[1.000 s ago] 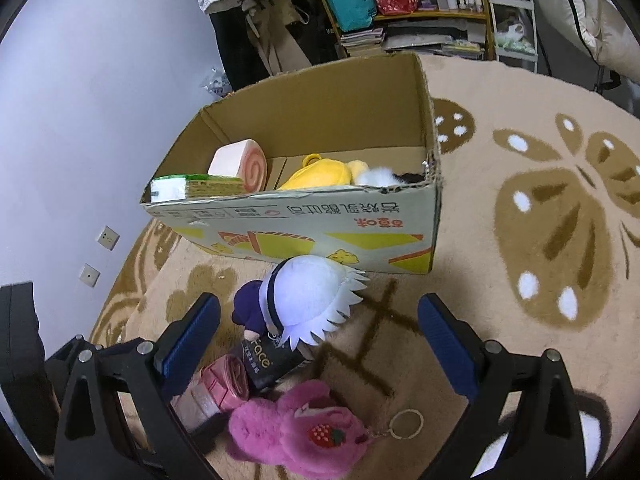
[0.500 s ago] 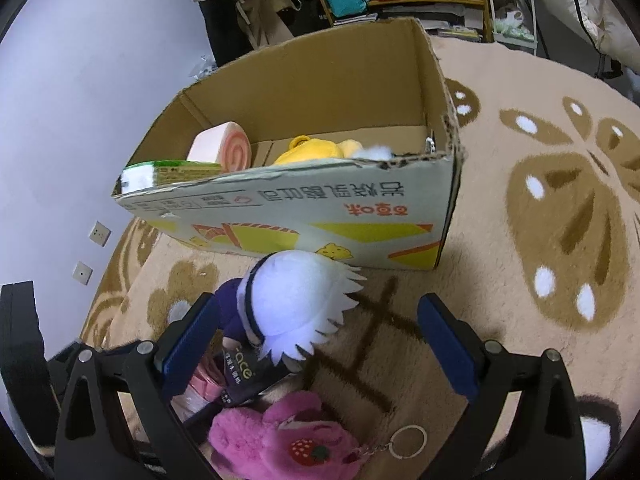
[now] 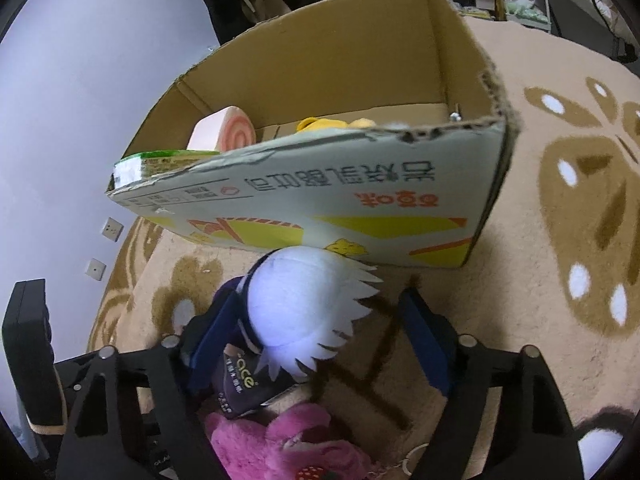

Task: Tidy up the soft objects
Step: 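Grasp the pink plastic-wrapped roll with the left gripper while the right reaches the purple doll, then lift the pink roll with the left gripper while the right grasps the purple-and-white doll, then lower the roll into the box and open the left gripper while the right drops the doll in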

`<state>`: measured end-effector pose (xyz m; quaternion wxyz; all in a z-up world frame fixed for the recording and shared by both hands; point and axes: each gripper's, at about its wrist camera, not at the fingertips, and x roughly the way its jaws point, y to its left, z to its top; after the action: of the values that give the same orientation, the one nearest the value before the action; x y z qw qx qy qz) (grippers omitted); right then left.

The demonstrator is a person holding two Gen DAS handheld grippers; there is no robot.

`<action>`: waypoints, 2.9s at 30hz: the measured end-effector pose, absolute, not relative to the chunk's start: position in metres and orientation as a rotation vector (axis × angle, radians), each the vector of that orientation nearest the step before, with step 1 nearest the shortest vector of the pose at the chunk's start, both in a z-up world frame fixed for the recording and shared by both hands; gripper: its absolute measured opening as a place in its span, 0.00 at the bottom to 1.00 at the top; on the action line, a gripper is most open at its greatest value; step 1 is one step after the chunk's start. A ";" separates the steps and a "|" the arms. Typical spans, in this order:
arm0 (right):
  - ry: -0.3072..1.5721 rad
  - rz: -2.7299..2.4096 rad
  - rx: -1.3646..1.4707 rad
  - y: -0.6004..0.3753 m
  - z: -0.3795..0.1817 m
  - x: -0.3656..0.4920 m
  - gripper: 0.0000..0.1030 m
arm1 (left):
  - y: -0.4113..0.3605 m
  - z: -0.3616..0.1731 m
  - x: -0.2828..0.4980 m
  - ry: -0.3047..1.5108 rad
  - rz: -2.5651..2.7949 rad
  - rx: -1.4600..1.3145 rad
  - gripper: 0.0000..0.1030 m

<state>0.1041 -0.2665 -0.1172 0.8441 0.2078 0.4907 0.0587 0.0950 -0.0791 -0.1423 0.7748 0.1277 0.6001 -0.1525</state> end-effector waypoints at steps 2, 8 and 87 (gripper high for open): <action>1.038 0.138 0.451 -0.266 -0.117 0.104 0.69 | -0.078 -0.141 0.096 1.296 -0.333 0.276 0.44; 1.026 0.181 0.444 -0.260 -0.112 0.103 0.55 | -0.084 -0.135 0.094 1.276 -0.339 0.280 0.41; 0.588 0.046 0.204 -0.273 0.005 0.089 0.54 | -0.089 0.031 0.159 0.625 -0.289 0.089 0.18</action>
<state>0.0888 -0.2729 0.0048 0.9518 0.1001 0.2892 0.0225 0.1592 -0.0886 0.0305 0.9404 0.0434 0.3061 -0.1418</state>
